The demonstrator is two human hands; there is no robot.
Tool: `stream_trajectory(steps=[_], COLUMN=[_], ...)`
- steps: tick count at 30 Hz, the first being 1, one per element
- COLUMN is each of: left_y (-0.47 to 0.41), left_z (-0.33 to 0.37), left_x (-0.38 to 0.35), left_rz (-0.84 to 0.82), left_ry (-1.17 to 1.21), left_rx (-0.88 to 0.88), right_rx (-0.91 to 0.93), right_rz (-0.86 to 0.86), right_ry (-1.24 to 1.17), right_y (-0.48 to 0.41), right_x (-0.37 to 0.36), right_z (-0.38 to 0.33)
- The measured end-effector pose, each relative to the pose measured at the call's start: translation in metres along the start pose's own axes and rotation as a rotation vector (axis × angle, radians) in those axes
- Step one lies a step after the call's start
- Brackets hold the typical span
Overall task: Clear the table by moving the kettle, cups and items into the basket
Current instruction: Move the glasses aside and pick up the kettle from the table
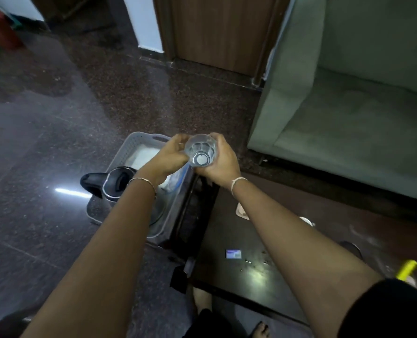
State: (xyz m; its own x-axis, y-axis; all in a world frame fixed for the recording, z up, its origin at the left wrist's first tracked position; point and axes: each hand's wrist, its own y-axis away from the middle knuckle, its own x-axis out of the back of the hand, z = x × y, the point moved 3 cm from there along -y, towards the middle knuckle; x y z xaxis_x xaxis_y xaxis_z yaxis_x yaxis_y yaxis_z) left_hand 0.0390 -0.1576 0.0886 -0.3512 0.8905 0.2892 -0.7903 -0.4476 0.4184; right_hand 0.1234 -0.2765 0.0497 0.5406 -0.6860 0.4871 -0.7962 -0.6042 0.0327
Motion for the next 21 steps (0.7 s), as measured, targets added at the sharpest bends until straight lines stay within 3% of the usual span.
stream_trajectory(steps=[9,21], left_y=[0.072,0.138], left_z=[0.029,-0.002], left_x=[-0.139,-0.319], left_rz=[-0.104,-0.207], left_ry=[0.056,0.052], left_rx=[-0.080,0.043], right_rx=[-0.075,-0.263], right_rz=[0.151,0.167], right_ry=[0.021,0.107], right_y=[0.114,0.260], right_x=[0.120,0.226], right_z=[0.049,0.155])
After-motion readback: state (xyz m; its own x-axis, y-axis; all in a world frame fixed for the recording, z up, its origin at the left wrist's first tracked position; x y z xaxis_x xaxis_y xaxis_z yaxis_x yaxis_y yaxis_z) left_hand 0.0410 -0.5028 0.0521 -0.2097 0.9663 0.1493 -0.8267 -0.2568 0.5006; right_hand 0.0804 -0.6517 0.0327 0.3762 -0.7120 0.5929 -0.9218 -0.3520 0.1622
